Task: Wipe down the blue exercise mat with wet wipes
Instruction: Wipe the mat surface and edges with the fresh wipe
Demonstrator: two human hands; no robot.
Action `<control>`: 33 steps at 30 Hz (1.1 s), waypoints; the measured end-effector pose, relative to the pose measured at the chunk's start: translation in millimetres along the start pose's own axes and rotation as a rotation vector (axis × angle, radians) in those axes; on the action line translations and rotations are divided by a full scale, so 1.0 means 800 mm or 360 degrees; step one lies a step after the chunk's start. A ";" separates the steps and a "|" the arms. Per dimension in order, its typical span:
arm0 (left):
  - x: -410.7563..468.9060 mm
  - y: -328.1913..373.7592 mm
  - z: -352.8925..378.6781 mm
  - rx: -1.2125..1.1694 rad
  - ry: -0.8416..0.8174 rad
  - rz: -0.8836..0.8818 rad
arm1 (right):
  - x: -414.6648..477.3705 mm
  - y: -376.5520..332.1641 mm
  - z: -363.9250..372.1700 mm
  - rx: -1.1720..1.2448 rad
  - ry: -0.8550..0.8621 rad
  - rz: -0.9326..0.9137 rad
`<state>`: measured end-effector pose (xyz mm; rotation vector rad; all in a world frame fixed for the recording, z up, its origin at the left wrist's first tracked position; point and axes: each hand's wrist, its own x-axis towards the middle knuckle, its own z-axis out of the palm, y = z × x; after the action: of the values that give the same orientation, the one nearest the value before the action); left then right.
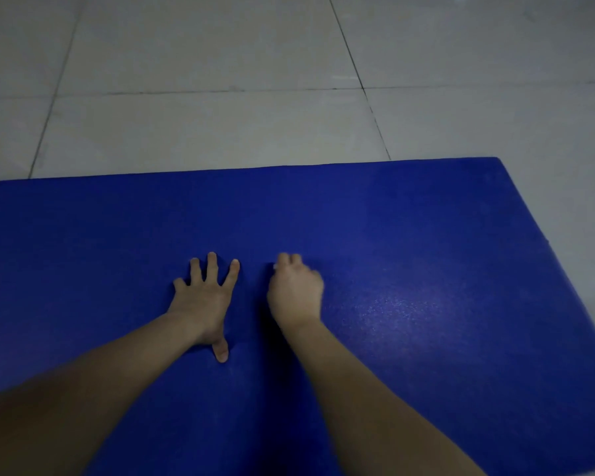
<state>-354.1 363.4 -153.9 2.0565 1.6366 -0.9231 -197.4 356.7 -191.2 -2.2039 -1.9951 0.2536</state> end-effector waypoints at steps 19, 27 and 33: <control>0.003 0.002 0.001 -0.0021 0.0007 -0.0011 | 0.073 0.179 -0.039 0.0054 0.0125 0.0663; 0.002 0.001 0.002 0.0019 -0.0002 -0.0014 | 0.045 0.001 0.003 0.0229 -0.0108 0.0028; 0.001 0.002 0.000 -0.0011 -0.0014 -0.0018 | 0.052 0.032 -0.001 0.0250 -0.0063 -0.0089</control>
<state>-352.2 363.5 -154.5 2.0377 1.6459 -0.9275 -168.1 395.8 -197.4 -2.0594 -1.9797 0.4345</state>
